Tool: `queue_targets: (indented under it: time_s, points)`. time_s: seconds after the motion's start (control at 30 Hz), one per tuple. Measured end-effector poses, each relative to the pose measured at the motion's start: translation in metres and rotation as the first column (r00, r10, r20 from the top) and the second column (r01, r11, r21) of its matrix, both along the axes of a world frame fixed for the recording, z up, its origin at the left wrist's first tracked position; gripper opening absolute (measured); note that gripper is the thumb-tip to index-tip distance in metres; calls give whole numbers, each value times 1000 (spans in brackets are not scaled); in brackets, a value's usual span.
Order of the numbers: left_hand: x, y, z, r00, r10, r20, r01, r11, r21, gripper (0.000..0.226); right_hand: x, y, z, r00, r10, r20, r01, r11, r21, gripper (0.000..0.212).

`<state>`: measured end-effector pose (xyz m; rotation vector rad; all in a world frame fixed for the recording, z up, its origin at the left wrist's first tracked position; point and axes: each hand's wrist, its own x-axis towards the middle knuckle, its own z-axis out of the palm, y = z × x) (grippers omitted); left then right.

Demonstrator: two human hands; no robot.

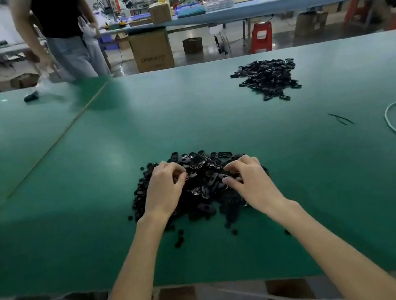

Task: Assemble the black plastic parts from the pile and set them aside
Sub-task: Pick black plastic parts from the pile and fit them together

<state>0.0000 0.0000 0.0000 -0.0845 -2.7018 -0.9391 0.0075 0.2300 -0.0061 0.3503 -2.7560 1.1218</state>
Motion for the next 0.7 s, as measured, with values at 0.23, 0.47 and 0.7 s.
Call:
queue_targets:
  time_s: [0.23,0.47,0.7]
  points:
    - [13,-9,-33,998,47,-30,-51,990,-129,30,-9,-17,-16,994,-112,8,110,990,86,34]
    - [15,-4,-35,984,118,-137,-132,987,-92,14,-13,-12,-21,985,-173,25,174,984,-35,22]
    - [12,-8,-29,979,185,-81,-187,982,-16,12,-15,-9,-24,975,-182,130,201,968,-151,24]
